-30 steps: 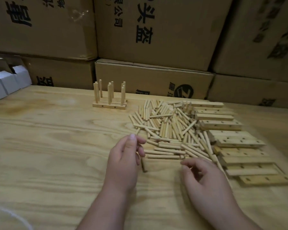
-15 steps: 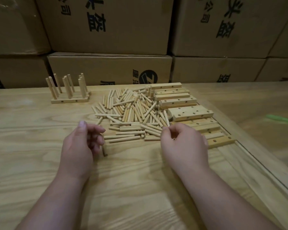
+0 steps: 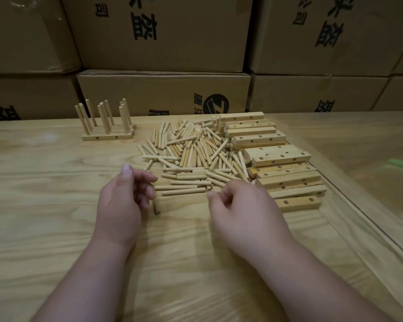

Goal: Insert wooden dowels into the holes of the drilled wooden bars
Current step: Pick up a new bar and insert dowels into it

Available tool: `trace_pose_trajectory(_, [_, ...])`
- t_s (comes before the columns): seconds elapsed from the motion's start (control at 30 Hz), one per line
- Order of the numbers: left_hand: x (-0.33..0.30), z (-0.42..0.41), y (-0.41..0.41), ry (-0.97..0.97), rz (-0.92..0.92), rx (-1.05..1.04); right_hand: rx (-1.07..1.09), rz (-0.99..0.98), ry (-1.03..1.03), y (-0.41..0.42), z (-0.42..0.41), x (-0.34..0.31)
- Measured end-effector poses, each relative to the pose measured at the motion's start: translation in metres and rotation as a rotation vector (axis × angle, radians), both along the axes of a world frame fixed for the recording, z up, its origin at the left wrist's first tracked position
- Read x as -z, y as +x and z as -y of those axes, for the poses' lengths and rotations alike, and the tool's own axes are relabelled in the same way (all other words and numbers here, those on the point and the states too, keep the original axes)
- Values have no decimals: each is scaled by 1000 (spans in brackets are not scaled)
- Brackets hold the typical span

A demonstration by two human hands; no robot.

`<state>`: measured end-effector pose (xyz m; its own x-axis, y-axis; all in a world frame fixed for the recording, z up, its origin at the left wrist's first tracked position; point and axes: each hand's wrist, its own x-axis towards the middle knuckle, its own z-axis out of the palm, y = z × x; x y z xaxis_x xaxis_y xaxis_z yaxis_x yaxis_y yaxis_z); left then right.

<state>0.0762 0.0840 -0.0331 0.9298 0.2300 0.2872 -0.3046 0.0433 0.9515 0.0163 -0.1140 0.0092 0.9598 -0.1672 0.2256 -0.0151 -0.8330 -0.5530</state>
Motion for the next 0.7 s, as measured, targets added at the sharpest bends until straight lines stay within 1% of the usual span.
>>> trace_pose_trajectory(0.1, [0,1,-2,20,18,-12,-301,-20,87,-7,-12,3])
trace_pose_trajectory(0.17, [0,1,-3,47,29,-23,-429,7,86,-9,-16,5])
trace_pose_trajectory(0.23, [-1,0,-4,58,31,-25,-401,81,82,-5,-12,6])
trace_pose_trajectory(0.3, [-1,0,-4,51,26,-17,-256,115,34,2,2,3])
trace_pose_trajectory(0.37, [-2,0,-5,44,22,-3,-113,68,-94,9,21,-3])
trace_pose_trajectory(0.47, [-2,0,-5,50,20,6,-8,-93,-223,13,46,-13])
trace_pose_trajectory(0.6, [-3,1,-6,51,32,15,-36,-258,-259,8,54,-18])
trace_pose_trajectory(0.7, [-3,3,-9,83,58,31,-151,-289,-266,8,49,-14])
